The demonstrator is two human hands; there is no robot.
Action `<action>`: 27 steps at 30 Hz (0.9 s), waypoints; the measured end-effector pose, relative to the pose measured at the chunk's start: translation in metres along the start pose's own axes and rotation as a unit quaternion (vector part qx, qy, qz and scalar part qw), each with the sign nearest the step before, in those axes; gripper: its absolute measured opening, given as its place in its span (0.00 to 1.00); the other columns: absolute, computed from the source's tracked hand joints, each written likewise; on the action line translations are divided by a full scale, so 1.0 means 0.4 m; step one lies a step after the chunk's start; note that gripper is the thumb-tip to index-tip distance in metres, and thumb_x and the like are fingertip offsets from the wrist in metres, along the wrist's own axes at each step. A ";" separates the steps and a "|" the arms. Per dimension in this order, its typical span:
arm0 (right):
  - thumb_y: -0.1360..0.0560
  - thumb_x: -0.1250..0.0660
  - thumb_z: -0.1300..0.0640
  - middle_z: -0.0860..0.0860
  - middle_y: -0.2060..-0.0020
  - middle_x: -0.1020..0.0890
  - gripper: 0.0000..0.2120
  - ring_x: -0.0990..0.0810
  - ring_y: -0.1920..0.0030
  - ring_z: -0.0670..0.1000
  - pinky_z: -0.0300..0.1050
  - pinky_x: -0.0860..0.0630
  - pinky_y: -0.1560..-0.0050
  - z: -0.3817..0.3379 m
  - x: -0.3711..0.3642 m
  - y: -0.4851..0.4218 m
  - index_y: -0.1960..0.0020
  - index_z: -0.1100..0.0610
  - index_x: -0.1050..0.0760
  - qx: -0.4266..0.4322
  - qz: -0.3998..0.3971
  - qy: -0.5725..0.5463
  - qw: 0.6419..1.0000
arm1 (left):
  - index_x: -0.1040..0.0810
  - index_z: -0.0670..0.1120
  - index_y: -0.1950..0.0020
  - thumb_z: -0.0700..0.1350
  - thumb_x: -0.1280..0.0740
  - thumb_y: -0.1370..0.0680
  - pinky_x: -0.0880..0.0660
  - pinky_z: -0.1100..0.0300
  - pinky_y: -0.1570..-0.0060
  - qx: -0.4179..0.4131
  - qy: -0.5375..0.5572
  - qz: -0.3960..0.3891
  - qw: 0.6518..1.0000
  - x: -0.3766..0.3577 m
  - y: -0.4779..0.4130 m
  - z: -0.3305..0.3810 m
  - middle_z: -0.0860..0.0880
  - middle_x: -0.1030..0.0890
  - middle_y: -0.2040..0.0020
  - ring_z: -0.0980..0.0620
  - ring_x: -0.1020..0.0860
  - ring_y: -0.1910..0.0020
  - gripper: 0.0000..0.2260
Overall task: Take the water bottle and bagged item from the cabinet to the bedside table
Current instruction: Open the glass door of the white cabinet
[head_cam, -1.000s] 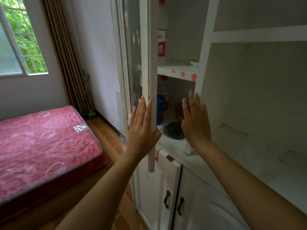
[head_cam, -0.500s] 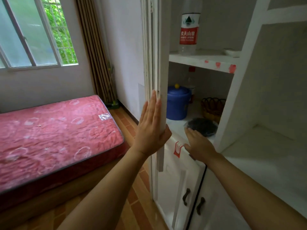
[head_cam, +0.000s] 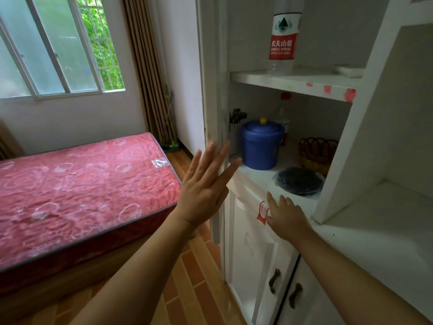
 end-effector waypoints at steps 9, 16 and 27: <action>0.24 0.44 0.39 0.63 0.28 0.42 0.36 0.40 0.29 0.62 0.56 0.35 0.34 -0.029 -0.005 0.003 0.25 0.55 0.55 -0.046 -0.028 0.071 0.996 | 0.50 0.51 0.25 0.38 0.41 0.25 0.57 0.50 0.28 0.027 -0.028 -0.005 0.999 0.040 0.052 -0.082 0.51 0.60 0.24 0.47 0.58 0.26 0.31; 0.23 0.47 0.41 0.67 0.28 0.45 0.34 0.44 0.29 0.66 0.58 0.38 0.33 -0.060 -0.020 -0.014 0.25 0.54 0.58 -0.095 -0.063 0.106 0.988 | 0.49 0.50 0.26 0.40 0.46 0.22 0.58 0.49 0.28 0.031 -0.044 -0.016 0.998 0.060 0.095 -0.166 0.50 0.60 0.24 0.47 0.58 0.26 0.26; 0.22 0.47 0.46 0.66 0.28 0.46 0.31 0.45 0.28 0.64 0.56 0.41 0.31 -0.108 -0.023 -0.043 0.25 0.56 0.55 -0.146 -0.044 0.056 0.987 | 0.42 0.41 0.28 0.35 0.42 0.27 0.60 0.50 0.28 0.078 -0.070 -0.031 0.994 0.084 0.148 -0.301 0.49 0.63 0.25 0.47 0.59 0.26 0.26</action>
Point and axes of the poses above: each hand's wrist, its own y-axis away from the middle knuckle, its own x-axis out of the back of the hand, z = x × y, the point moved 7 cm from there along -y, towards the middle knuckle
